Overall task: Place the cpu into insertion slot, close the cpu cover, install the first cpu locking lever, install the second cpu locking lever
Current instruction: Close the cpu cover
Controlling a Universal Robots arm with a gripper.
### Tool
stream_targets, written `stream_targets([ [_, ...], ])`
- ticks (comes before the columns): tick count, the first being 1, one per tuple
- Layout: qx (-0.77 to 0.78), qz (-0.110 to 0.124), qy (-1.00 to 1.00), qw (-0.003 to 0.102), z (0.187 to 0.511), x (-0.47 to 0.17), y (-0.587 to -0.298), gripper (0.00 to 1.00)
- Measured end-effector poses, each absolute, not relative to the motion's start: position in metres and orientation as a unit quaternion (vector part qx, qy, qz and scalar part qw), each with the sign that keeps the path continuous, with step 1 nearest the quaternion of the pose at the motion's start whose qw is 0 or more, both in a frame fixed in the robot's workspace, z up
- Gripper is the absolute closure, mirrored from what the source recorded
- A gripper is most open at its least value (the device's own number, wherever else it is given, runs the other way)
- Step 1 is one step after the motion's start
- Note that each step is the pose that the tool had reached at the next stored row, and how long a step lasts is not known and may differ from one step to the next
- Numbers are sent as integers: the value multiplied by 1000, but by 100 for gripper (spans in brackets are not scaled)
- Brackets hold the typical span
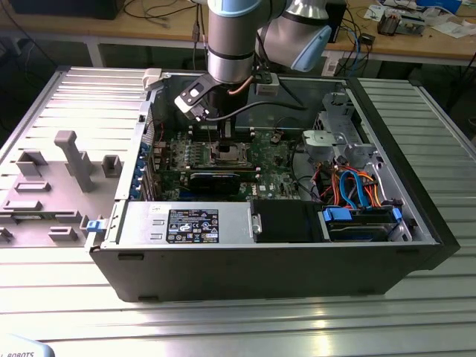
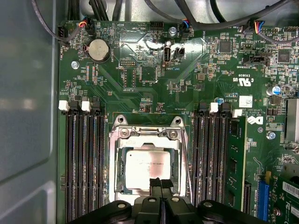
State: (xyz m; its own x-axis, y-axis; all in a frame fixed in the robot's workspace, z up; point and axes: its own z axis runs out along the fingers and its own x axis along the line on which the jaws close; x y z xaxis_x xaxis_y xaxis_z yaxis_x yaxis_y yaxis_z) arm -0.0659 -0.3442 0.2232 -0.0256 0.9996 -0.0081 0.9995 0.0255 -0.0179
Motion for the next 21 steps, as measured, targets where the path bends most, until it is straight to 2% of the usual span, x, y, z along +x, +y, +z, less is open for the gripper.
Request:
stream_targets([
  [4,-695,8,-719,2,214,-80,-344,89],
  [21,-695,8,-719,2,210,-80,-344,89],
])
